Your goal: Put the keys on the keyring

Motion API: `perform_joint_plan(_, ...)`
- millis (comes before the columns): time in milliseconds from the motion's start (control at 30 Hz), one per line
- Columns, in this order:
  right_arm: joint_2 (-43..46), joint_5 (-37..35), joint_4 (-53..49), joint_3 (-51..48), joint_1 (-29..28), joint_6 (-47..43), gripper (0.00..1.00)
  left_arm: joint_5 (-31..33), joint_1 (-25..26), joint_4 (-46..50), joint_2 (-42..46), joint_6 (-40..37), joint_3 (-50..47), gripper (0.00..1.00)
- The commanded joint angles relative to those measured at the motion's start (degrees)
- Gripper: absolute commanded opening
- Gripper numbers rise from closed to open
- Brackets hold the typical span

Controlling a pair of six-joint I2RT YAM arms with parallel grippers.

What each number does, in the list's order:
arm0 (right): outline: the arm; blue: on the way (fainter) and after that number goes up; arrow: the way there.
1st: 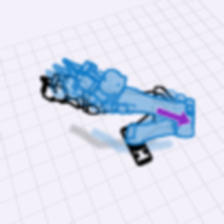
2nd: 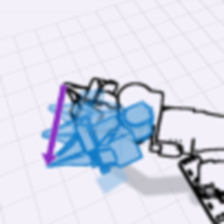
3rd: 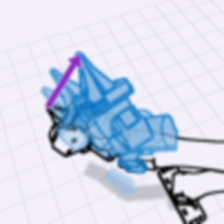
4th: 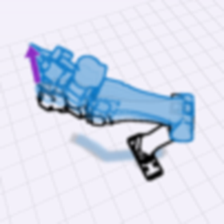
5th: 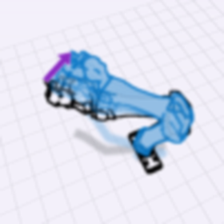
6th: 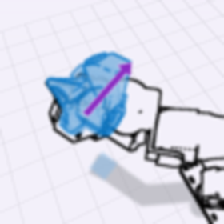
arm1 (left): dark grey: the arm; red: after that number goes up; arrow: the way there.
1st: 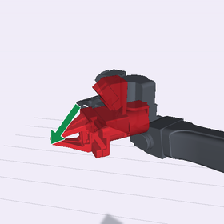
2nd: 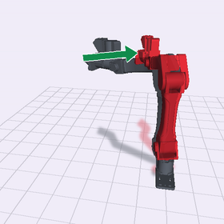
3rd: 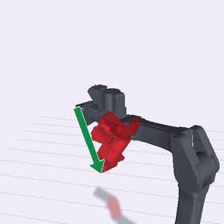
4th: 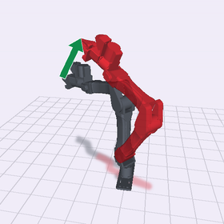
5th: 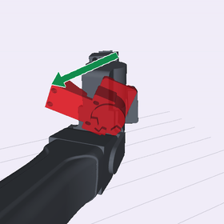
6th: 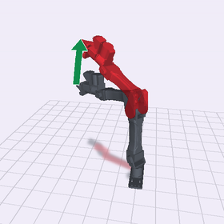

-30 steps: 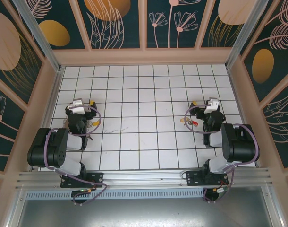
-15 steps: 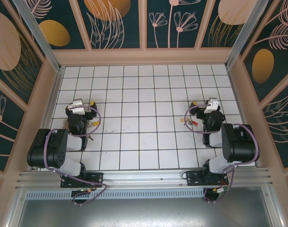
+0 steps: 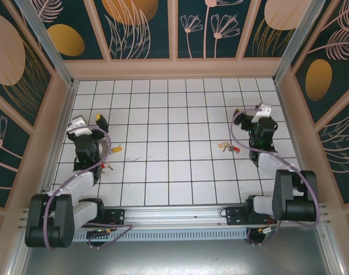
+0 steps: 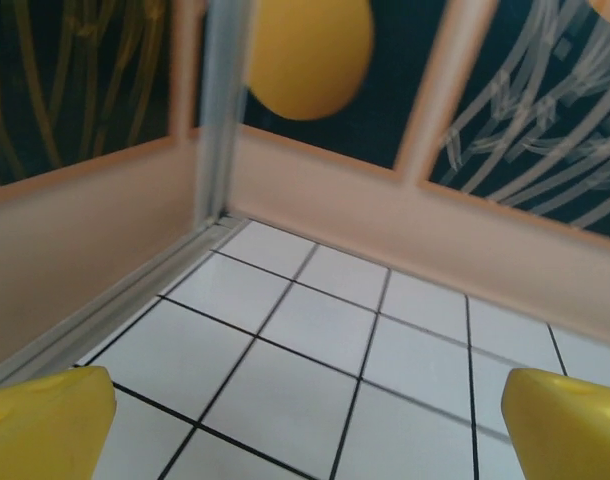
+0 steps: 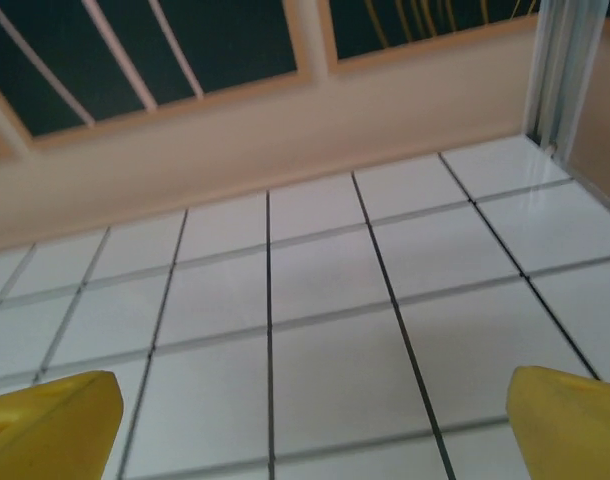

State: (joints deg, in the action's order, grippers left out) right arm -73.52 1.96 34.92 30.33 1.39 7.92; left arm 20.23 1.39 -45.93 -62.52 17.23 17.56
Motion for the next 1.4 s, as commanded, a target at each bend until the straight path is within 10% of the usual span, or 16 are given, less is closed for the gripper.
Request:
perform_joint_plan(0,0.5,3.0,-21.8,7.1,-0.1,10.9,0.99,2.7,-0.3,19.8,2.4,11.6,3.9,0.99)
perform_joint_plan(200,1.0,24.3,-16.7,5.7,-3.6,16.0,0.95,-7.8,-0.3,33.6,-0.5,25.7,8.8,0.99)
perform_joint_plan(533,-2.8,18.9,-23.1,11.3,-15.1,11.6,0.92,-7.4,-0.3,40.8,-8.8,32.8,12.6,0.98)
perform_joint_plan(1367,-5.3,18.0,-22.4,9.7,-17.2,14.1,0.93,-20.4,-0.3,37.6,-23.3,32.3,16.1,0.89)
